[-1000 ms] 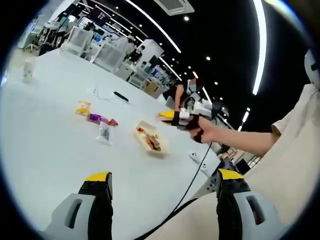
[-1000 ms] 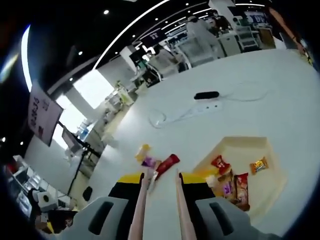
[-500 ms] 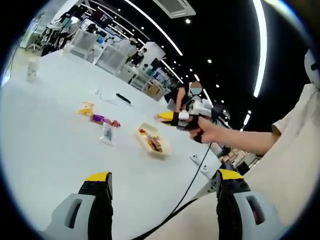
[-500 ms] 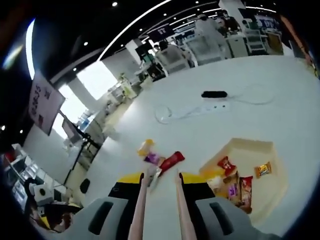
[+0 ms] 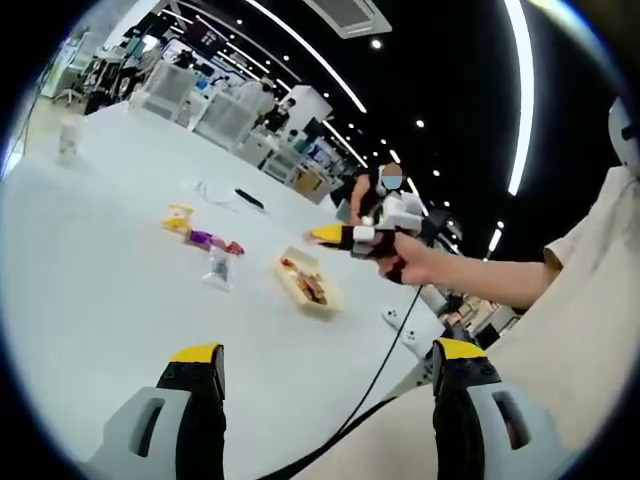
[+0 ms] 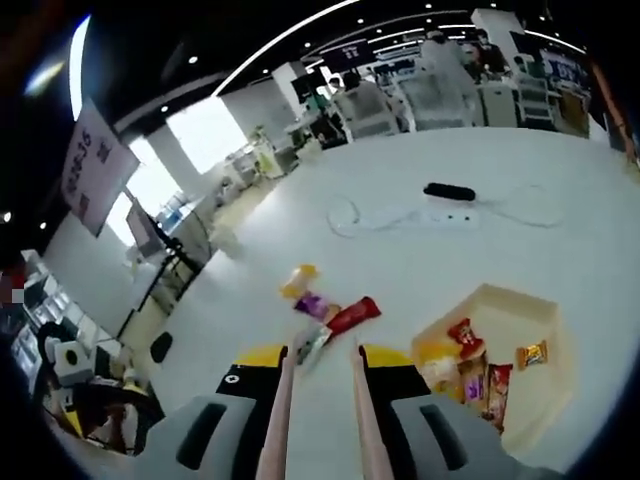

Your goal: Place the target food into the container with the food tongs after gripping and lifting it, then release it inside without dropping or visibly crushing the food.

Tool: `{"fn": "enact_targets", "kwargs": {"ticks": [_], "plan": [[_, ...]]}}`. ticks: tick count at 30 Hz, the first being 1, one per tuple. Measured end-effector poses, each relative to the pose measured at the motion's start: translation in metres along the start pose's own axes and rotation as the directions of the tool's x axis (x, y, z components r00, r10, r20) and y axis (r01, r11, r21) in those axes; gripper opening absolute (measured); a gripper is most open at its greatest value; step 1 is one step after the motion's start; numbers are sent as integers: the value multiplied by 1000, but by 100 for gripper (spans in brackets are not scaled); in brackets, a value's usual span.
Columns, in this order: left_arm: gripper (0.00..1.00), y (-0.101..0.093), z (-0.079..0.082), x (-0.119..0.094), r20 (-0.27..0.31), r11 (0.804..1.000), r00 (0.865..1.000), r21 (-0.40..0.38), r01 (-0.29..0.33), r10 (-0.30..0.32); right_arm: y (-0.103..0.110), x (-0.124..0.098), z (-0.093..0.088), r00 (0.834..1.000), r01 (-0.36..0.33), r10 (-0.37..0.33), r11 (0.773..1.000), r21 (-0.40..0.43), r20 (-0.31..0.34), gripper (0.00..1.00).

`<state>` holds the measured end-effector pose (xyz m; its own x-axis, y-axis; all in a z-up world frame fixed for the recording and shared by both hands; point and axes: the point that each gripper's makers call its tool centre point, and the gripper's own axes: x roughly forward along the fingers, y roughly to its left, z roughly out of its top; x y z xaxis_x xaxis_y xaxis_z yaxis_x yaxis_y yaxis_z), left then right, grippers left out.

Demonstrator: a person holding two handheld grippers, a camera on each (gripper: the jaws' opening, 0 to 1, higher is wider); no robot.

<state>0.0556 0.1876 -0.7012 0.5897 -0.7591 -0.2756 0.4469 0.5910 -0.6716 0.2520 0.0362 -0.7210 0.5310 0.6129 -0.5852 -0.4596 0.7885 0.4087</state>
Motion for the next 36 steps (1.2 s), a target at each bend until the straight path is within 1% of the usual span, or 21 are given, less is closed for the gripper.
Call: {"fn": "enact_targets", "kwargs": {"ticks": [4, 10, 13, 22, 32, 33, 34, 36], "plan": [[85, 2, -2, 2, 0, 1000, 1000, -11, 1, -1, 3, 3, -3, 1000, -1, 1, 1000, -8, -13, 28], [85, 0, 1, 4, -9, 1000, 1000, -2, 8, -8, 3, 11, 2, 999, -1, -2, 997, -78, -36, 28], [85, 3, 6, 3, -6, 1000, 1000, 1, 3, -3, 2, 14, 11, 1000, -7, 4, 995, -95, -28, 28], [85, 6, 5, 4, -5, 1000, 1000, -6, -2, 2, -3, 16, 12, 999, 4, -8, 992, -126, -33, 28], [85, 2, 2, 8, -13, 1000, 1000, -9, 6, -6, -7, 17, 21, 999, 28, -31, 986, -166, -18, 29], [85, 2, 3, 8, -13, 1000, 1000, -8, 6, -6, -8, 17, 21, 999, 28, -32, 986, -164, -17, 29], [85, 2, 3, 8, -13, 1000, 1000, -7, 5, -6, -10, 17, 23, 999, 34, -36, 990, -140, -10, 29], [85, 3, 3, 8, -12, 1000, 1000, -6, 4, -4, -13, 17, 25, 999, 42, -42, 992, -121, 2, 29]]}}
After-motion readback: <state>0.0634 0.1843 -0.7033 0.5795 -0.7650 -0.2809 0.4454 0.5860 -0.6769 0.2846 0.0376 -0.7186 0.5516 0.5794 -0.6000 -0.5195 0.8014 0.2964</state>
